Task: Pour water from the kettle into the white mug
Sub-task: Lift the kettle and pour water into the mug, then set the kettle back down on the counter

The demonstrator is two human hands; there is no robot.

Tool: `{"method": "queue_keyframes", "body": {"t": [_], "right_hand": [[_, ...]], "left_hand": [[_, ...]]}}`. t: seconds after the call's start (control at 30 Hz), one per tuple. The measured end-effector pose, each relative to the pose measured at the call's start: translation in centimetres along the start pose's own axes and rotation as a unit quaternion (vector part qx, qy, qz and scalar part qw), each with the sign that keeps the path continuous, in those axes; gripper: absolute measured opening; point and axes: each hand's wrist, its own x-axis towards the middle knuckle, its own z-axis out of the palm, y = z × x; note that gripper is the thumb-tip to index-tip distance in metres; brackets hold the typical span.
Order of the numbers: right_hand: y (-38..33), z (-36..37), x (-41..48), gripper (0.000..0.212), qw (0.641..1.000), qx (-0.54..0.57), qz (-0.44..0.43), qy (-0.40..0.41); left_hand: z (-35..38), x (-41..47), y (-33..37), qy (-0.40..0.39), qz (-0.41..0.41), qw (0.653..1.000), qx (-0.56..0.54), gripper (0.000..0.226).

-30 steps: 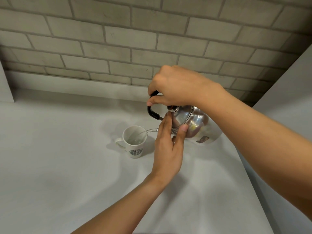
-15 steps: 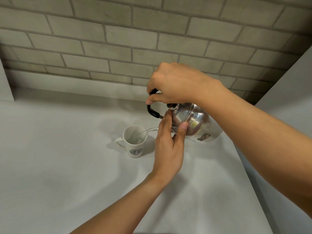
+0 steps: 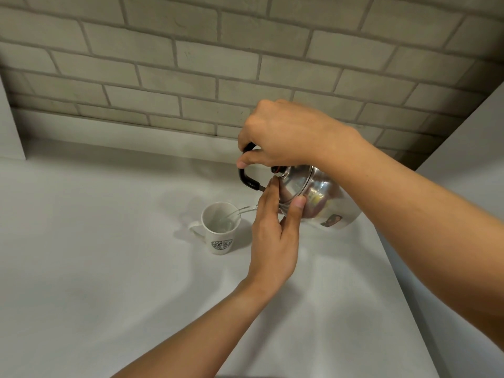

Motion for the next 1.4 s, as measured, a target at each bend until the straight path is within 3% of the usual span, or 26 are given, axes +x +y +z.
{"method": "queue_keyframes", "body": {"t": [0.17, 0.33, 0.43, 0.53, 0.73, 1.07, 1.4], "right_hand": [[-0.2, 0.0, 0.1, 0.042, 1.0, -0.003, 0.0, 0.0], [-0.4, 0.0, 0.2, 0.041, 1.0, -0.006, 0.0, 0.002], [-0.5, 0.0, 0.3, 0.041, 1.0, -0.006, -0.003, 0.001], [-0.5, 0.0, 0.3, 0.041, 1.0, -0.007, -0.007, 0.003], [-0.3, 0.5, 0.3, 0.043, 1.0, -0.003, -0.013, 0.012], [1.5, 3.1, -0.9, 0.044, 0.997, 0.054, 0.005, 0.053], [3.7, 7.1, -3.8, 0.047, 0.97, 0.159, 0.018, 0.18]], "left_hand": [[-0.1, -0.1, 0.0, 0.003, -0.005, 1.0, -0.006, 0.058], [-0.3, -0.1, 0.2, 0.004, -0.005, 1.0, -0.002, 0.036], [-0.3, -0.1, 0.2, 0.003, -0.008, 1.0, -0.006, 0.05], [-0.4, -0.1, 0.3, 0.003, -0.006, 1.0, 0.002, 0.043], [-0.7, -0.2, 0.0, -0.003, -0.013, 1.0, 0.015, 0.064], [-1.1, -0.5, -1.2, -0.039, -0.021, 0.994, 0.097, 0.07], [-1.6, -0.5, -1.9, -0.097, -0.003, 0.98, 0.174, 0.071]]}}
